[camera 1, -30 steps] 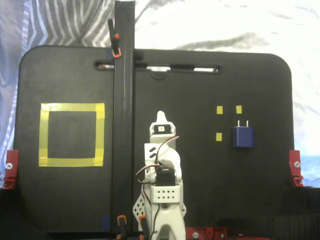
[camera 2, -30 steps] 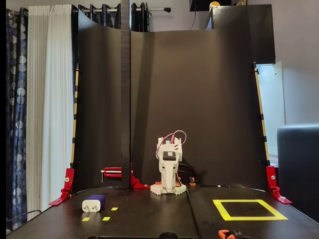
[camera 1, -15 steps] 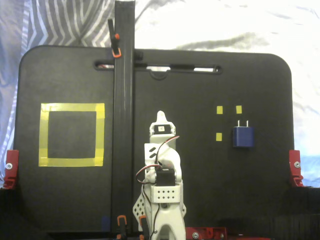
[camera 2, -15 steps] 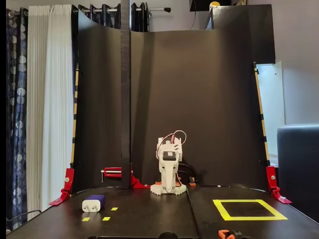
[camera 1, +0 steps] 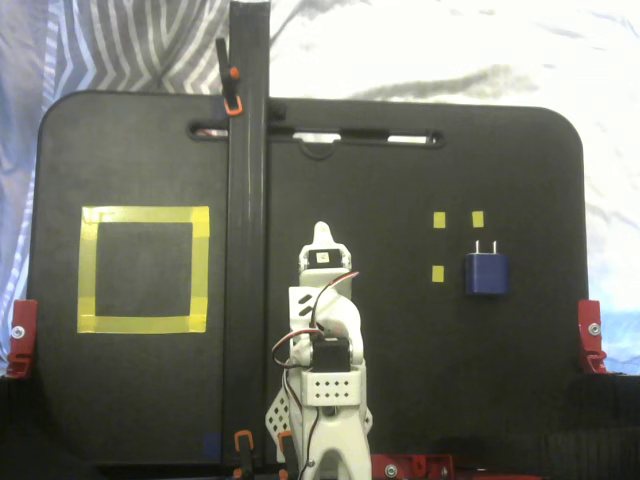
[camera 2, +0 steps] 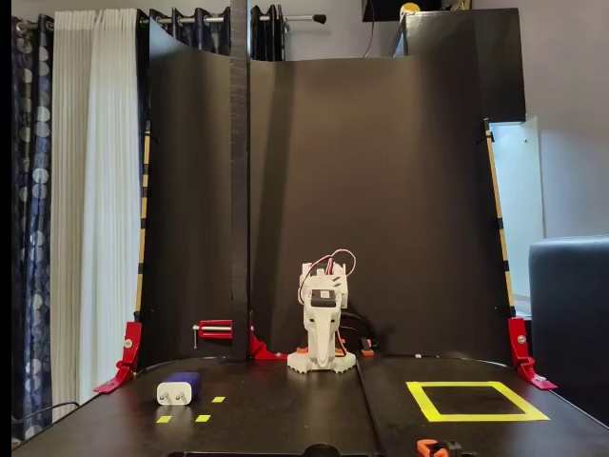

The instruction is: Grasp a block and put it in the designated area.

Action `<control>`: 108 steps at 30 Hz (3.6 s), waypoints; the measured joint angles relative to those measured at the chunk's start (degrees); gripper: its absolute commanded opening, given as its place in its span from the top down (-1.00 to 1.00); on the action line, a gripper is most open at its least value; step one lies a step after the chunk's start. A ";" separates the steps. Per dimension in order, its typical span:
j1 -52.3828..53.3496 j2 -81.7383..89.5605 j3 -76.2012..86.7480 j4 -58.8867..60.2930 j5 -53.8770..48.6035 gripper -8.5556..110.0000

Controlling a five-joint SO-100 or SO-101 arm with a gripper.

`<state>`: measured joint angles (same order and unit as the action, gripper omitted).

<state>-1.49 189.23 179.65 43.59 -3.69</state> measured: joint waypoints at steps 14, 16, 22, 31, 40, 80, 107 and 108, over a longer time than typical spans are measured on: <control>0.00 0.00 0.00 0.00 0.00 0.86; 0.00 0.00 0.00 0.00 0.00 0.86; 0.00 0.00 0.00 0.00 0.00 0.86; 0.00 0.00 0.00 0.00 0.00 0.86; 0.00 0.00 0.00 0.00 0.00 0.86; 1.49 -48.25 -49.66 16.96 -58.62 0.83; 37.35 -74.00 -70.66 47.11 -127.27 0.84; 38.58 -74.88 -71.10 46.58 -128.67 0.84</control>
<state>37.09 114.35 108.54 90.18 -132.36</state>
